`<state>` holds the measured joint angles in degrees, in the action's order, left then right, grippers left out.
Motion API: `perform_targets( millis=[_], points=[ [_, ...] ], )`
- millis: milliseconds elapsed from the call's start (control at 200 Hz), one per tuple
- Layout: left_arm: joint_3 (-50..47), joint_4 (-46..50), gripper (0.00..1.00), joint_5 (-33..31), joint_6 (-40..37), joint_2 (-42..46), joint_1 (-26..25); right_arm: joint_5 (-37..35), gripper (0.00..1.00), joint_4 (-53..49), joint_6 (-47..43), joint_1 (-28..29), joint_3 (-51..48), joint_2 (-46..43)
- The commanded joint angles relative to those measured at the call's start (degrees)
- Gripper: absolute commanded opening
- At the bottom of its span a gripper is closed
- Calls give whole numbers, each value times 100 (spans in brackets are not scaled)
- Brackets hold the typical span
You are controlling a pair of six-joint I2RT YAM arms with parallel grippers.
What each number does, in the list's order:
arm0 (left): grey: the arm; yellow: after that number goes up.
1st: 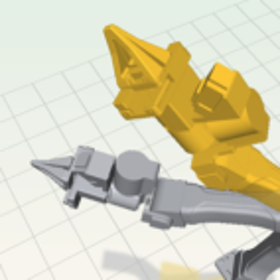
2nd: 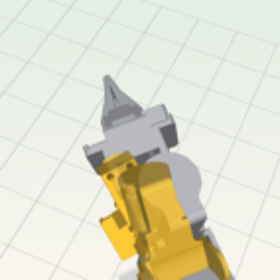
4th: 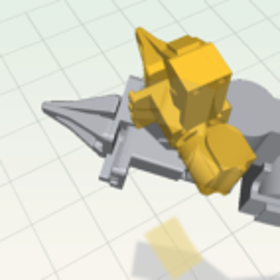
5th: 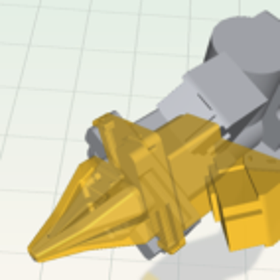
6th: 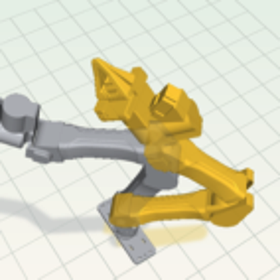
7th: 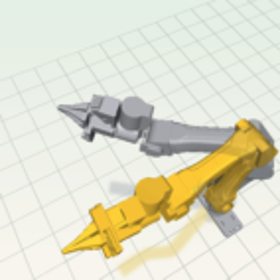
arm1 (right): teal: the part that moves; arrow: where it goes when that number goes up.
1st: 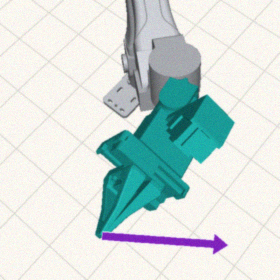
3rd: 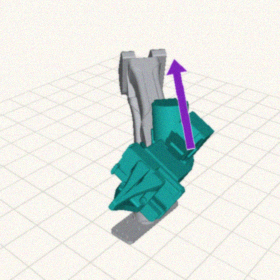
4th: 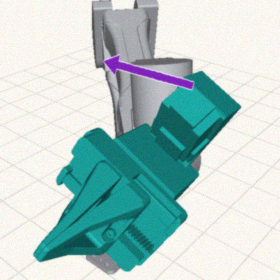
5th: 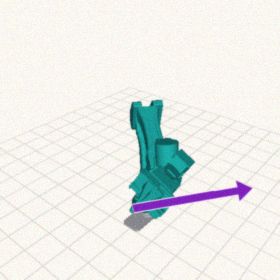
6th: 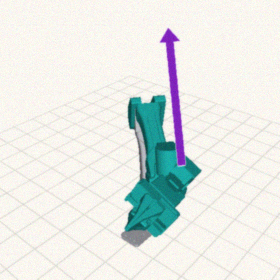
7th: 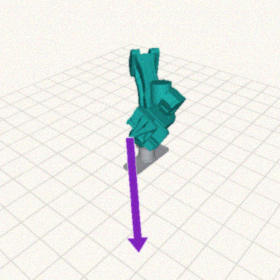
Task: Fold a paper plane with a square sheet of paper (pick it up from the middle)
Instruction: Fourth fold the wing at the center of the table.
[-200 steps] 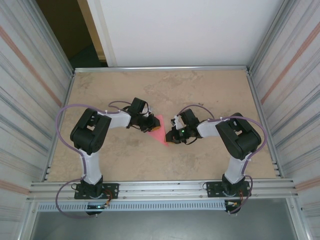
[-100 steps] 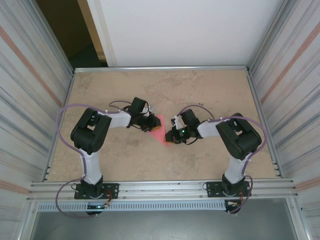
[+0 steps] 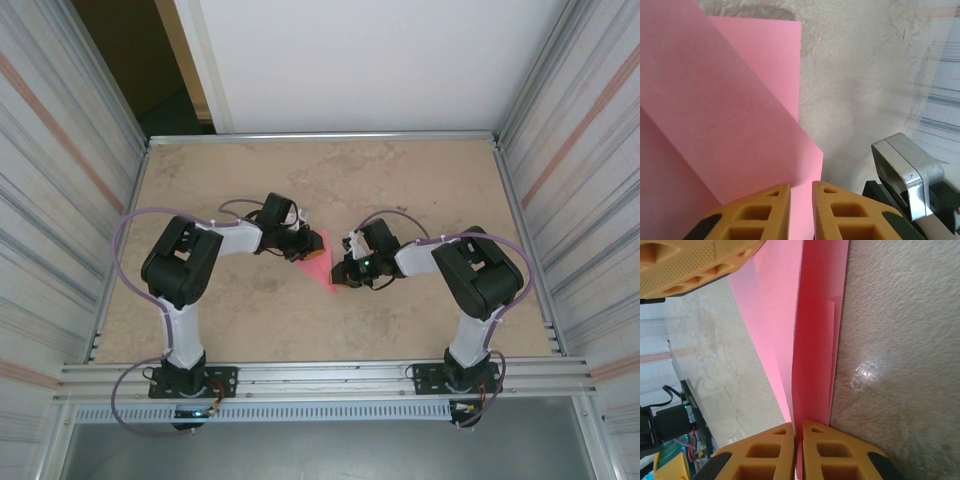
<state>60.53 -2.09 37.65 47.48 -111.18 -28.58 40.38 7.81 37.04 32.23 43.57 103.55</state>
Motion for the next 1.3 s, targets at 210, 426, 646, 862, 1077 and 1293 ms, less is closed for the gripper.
perform_targets(
  millis=[210, 426, 646, 862, 1077, 1293],
  points=[
    [206, -109, 20, 159, -163, -174, 8, -516, 9, -281, -122, 73, -227, 184],
    [253, -116, 20, 170, -171, -321, 1, -540, 9, -307, -118, 70, -226, 145],
    [301, -49, 20, 131, -195, -418, 6, -541, 12, -359, -100, 72, -209, 106],
    [286, 77, 20, 41, -187, -517, 28, -588, 24, -502, 8, 71, -197, -362],
    [268, 85, 20, 6, -154, -528, 46, -782, 33, -684, 227, -14, -256, -1156],
    [258, 95, 20, 10, -125, -541, 47, -869, 28, -764, 277, -29, -165, -1621]
  ],
)
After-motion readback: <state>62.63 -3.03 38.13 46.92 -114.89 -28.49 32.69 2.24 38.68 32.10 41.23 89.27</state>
